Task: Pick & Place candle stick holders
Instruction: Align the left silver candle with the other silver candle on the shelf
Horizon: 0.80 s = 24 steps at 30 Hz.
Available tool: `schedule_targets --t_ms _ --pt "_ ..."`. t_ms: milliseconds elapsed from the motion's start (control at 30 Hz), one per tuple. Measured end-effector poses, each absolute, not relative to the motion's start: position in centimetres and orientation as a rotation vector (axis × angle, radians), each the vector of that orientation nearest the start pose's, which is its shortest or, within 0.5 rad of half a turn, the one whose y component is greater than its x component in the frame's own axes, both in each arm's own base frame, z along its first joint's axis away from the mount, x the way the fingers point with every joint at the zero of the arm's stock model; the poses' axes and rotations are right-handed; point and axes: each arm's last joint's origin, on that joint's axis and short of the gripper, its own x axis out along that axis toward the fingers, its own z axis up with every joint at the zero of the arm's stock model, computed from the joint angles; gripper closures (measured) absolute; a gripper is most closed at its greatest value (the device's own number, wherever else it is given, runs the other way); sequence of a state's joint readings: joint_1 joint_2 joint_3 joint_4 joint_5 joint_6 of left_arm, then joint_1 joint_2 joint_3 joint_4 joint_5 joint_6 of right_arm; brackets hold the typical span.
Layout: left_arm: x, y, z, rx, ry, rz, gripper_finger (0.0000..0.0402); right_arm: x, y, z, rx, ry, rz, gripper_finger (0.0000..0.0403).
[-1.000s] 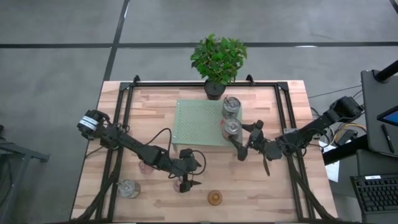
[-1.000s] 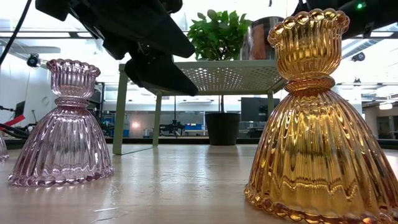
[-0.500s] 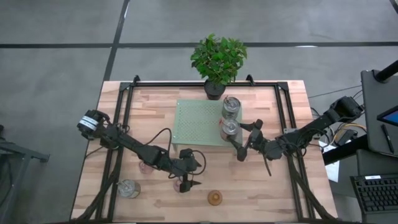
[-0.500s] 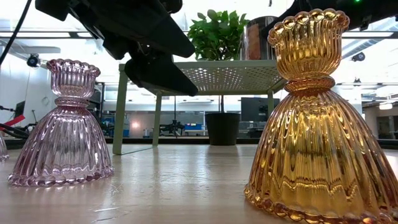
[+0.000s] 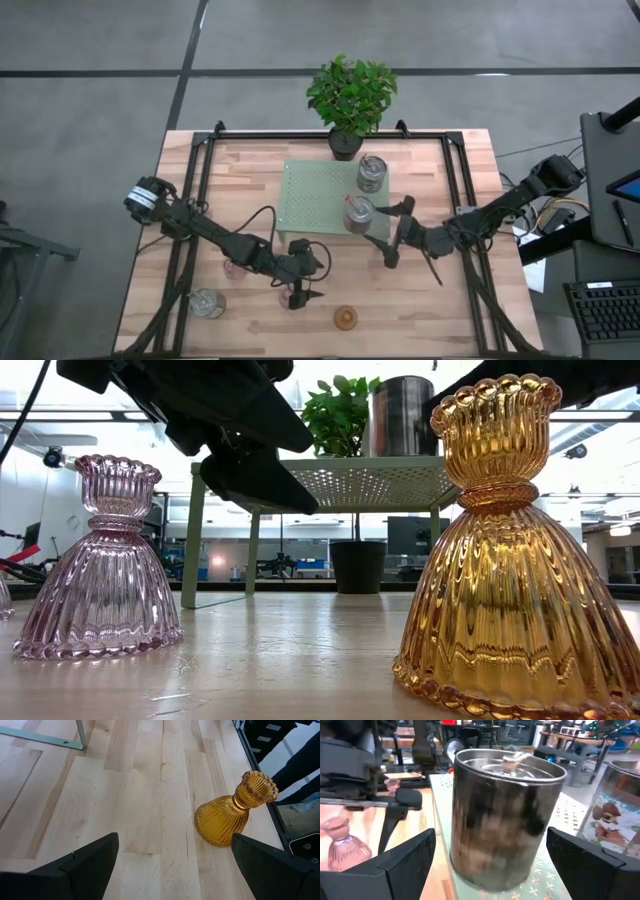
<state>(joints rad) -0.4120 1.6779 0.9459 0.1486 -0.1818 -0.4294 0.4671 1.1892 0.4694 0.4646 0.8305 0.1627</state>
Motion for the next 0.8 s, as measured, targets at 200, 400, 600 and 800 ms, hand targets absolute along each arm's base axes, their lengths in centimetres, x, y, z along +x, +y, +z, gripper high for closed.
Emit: schedule_targets --t_ms 200,400,600,800 --pt "32.4 -13.6 19.4 -0.253 0.596 -0.097 0.0016 21.3 8.1 21.3 -0.003 0.156 -0.466 0.0035" --pt "32.3 -13.6 19.4 -0.253 0.596 -0.097 0.0016 20.7 8.4 21.9 -0.014 0.143 -0.44 0.0035" --pt "32.3 -13.6 19.3 -0.253 0.597 -0.097 0.0016 19.4 9.5 22.7 -0.071 0.144 -0.358 0.0035" --pt "32.4 -13.6 19.5 -0.26 0.578 -0.1 0.0016 18.1 10.6 23.5 -0.018 0.112 -0.245 0.0035"
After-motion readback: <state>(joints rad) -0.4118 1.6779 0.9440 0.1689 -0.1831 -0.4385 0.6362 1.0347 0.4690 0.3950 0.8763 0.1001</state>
